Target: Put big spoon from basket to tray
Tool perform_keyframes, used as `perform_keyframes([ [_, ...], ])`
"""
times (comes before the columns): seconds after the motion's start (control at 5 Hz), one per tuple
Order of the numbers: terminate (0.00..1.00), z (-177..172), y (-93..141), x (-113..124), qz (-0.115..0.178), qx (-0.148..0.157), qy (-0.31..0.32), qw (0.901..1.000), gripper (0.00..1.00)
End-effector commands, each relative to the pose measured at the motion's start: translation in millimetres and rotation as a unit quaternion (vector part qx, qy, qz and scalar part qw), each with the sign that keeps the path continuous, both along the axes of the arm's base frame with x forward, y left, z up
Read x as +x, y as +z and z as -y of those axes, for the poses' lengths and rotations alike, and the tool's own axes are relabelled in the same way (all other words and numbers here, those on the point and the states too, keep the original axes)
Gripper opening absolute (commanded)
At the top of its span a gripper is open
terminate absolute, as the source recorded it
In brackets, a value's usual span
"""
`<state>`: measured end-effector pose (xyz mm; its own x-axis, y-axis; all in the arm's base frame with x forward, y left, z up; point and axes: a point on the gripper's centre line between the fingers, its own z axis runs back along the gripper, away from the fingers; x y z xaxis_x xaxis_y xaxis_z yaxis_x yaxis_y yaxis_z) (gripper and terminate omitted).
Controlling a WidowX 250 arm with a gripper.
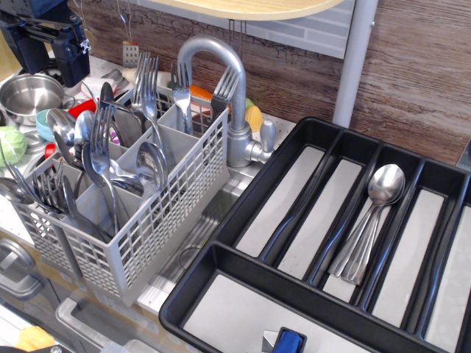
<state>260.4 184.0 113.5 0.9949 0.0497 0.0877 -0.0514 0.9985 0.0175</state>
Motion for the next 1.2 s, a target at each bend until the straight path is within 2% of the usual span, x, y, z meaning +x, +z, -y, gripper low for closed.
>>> perform_keyframes([
  [0.0, 0.0, 0, 0, 0, 0.0, 0.0, 0.0, 1.0, 1.0],
  [0.4, 0.0, -3, -15, 2, 0.009, -0.003, -0.003, 0.9999, 1.0],
  [1.0, 0.0, 1, -42, -4, 0.014, -0.061, 0.007, 0.998, 1.0],
])
